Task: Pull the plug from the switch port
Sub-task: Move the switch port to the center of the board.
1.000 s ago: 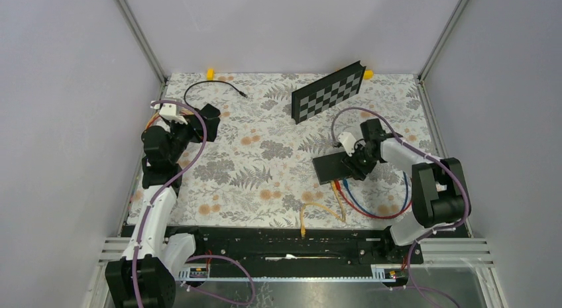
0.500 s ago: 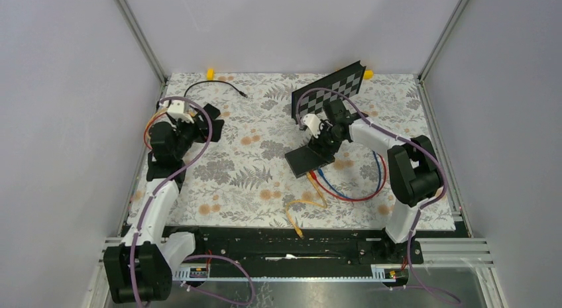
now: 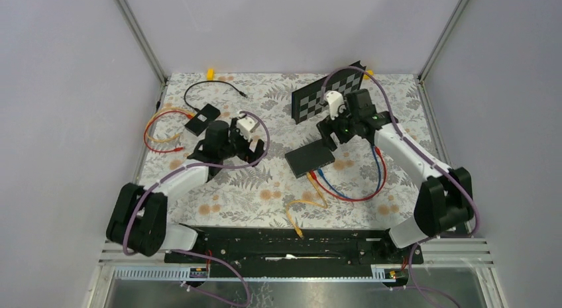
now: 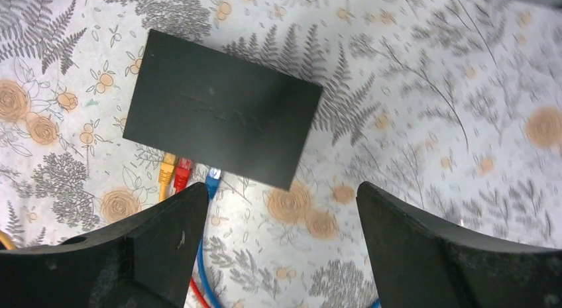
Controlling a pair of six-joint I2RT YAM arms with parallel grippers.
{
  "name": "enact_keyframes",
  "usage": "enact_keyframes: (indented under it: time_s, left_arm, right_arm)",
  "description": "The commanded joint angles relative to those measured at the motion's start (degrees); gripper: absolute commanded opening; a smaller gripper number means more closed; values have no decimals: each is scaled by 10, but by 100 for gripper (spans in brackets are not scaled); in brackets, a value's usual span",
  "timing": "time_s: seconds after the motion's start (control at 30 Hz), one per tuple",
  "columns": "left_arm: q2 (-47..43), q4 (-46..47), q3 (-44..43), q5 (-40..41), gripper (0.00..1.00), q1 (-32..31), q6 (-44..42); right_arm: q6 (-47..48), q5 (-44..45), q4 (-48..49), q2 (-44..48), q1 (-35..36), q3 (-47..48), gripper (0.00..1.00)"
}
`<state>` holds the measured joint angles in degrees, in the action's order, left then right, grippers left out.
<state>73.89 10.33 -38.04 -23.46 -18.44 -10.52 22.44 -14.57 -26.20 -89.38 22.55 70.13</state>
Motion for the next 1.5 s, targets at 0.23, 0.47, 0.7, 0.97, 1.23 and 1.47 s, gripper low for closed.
enact_keyframes:
  time_s: [0.23, 0.47, 0.7, 0.97, 1.23, 1.47]
  left_arm:
    - [169, 45, -86, -12, 99, -96, -21]
    - [234, 71, -118, -24, 99, -118, 13]
    - [280, 111, -133, -62, 99, -118, 53]
    - [317, 162, -137, -98, 99, -118, 103]
    - [310, 202, -107, -111, 99, -118, 136]
    - [317, 237, -95, -120, 99, -120, 146]
  right_arm:
    - [-94, -51, -20, 123, -83, -127, 88]
    - [-80, -96, -14, 165, -109, -184, 85]
    - [-62, -135, -3, 111, -108, -202, 83]
    - [-75, -125, 21, 28, -100, -180, 79]
    - [-75, -135, 32, -35, -68, -153, 71]
    - [-90, -163, 40, -93, -60, -111, 65]
